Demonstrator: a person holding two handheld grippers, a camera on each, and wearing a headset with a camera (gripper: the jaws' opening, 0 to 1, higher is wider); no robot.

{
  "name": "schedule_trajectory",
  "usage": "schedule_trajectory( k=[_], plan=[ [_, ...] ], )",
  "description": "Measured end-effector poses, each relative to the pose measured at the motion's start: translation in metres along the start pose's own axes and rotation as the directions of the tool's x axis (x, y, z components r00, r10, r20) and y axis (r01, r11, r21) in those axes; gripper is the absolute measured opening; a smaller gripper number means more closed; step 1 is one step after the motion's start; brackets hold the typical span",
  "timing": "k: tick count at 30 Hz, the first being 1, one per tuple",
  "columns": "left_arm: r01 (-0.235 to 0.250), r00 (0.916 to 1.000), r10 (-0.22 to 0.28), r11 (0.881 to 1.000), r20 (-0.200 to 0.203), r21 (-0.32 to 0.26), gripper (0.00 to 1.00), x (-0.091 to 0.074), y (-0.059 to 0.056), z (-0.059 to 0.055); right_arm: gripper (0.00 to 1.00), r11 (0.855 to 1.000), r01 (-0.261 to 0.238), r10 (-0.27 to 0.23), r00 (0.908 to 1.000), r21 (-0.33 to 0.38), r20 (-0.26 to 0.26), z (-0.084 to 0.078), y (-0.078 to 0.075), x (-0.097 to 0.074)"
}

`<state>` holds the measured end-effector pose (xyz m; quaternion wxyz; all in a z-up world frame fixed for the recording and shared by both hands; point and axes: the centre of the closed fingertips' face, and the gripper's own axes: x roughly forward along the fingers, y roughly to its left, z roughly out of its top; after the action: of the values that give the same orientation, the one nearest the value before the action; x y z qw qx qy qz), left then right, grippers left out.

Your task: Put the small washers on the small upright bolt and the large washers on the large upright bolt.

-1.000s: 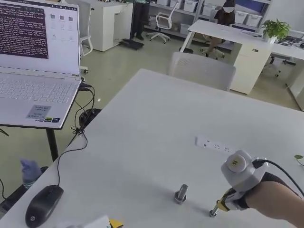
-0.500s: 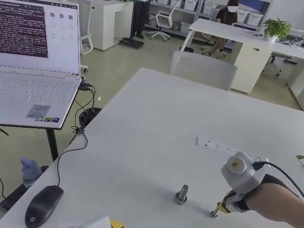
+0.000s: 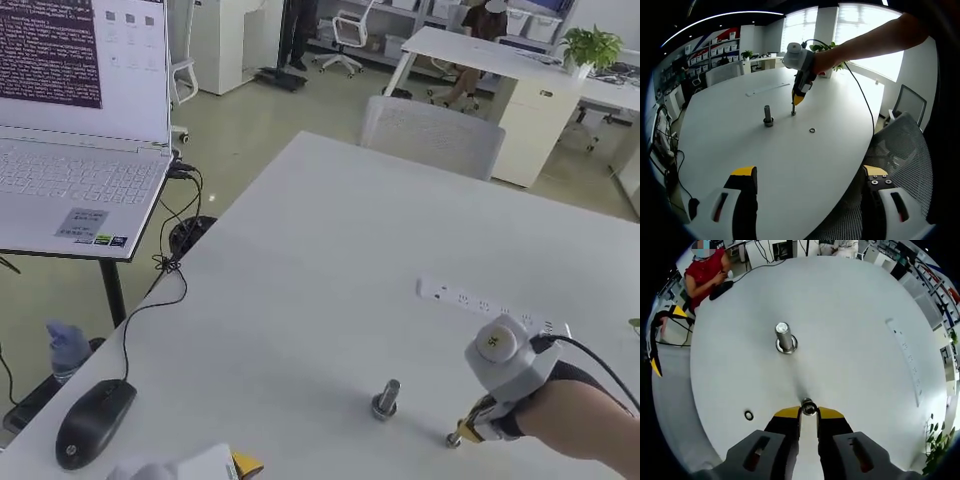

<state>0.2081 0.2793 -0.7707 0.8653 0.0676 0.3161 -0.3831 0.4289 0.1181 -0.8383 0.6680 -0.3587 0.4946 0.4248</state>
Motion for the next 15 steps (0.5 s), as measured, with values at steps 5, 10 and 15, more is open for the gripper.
schedule_trajectory(
  k=[5,10,15],
  plan=[
    [0.004,1.0,-0.004,1.0,0.005,0.001,0.85,0.0,-0.001,0.002,0.13,1.0,0.003,-0.003,1.0,-0.005,-0.001,0.0,0.0,0.003],
    [0.0,1.0,0.0,1.0,0.0,0.0,0.85,-0.001,0.002,0.0,0.13,1.0,-0.001,0.001,1.0,-0.006,-0.004,0.0,0.0,0.007],
    [-0.002,1.0,0.002,1.0,-0.003,-0.002,0.84,-0.001,0.003,-0.002,0.13,1.0,0.0,-0.001,1.0,-0.01,-0.01,-0.002,0.001,0.011]
  ],
)
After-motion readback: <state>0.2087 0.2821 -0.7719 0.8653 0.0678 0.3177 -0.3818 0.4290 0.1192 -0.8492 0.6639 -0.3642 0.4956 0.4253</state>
